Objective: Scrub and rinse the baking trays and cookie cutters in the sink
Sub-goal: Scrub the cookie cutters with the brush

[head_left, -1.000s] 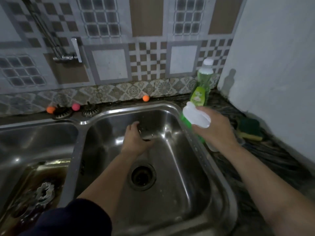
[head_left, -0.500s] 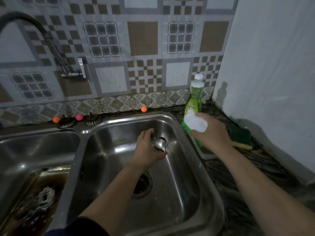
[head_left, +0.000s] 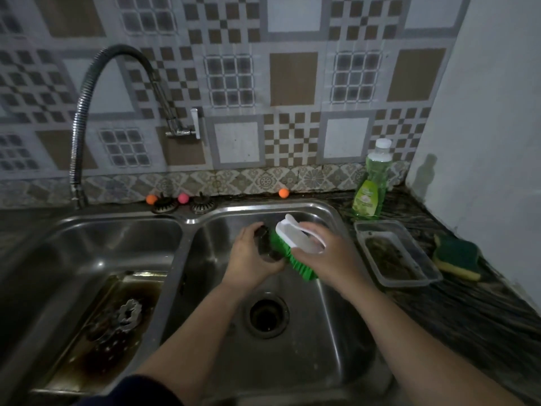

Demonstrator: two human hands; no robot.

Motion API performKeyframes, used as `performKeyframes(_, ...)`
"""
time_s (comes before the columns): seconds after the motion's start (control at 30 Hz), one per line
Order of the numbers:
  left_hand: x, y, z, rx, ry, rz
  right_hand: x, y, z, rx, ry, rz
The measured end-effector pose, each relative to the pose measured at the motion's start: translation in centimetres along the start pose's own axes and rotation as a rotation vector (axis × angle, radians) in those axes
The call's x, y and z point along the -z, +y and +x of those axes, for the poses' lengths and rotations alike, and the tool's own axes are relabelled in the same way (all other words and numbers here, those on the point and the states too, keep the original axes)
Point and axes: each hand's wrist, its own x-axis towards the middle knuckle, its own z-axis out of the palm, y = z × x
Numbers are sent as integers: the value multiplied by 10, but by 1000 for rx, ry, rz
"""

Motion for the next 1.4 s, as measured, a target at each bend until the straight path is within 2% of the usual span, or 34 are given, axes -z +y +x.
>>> performKeyframes(0.13,22,-5,-4,-10,86,-88,-18,-10,1,-116,-61,302)
performKeyframes(0.23,41,-13,-3,-43,83,-53,-25,-17,-3,-138,-50,369)
performKeyframes(0.37,60,-24,1,4,53,-16,-30,-38,-9,100,60,176)
performKeyframes(0.47,73,-30,2,-73,-34,58,-52,-57,-18,227,15,-49)
performKeyframes(0.6,87,-41,-1,-157,-2,113,-74,-79,-10,167,60,-113)
performKeyframes(0.73,110,-62,6,-187,-28,178,-89,-99,-25,201,-23,-215)
performKeyframes(0.87,125,-68,4,-181,-84,133,-111,-118,-19,92,92,-136)
performKeyframes(1.0,148,-88,1,-145,-78,97,-143,-131,-28,112,4,-164)
performKeyframes(1.13,165,-116,-15,-170,25,16,-168,-133,-20,-15,76,-71)
performKeyframes(1.23,175,-138,-24,-126,30,-106,-195,-132,-26,-54,85,32)
performKeyframes(1.33,194,-166,-29,113,78,-310,-213,-133,-34,-94,-29,41)
performKeyframes(1.4,208,-189,-32,233,104,-305,-218,-134,-36,-94,-53,-56)
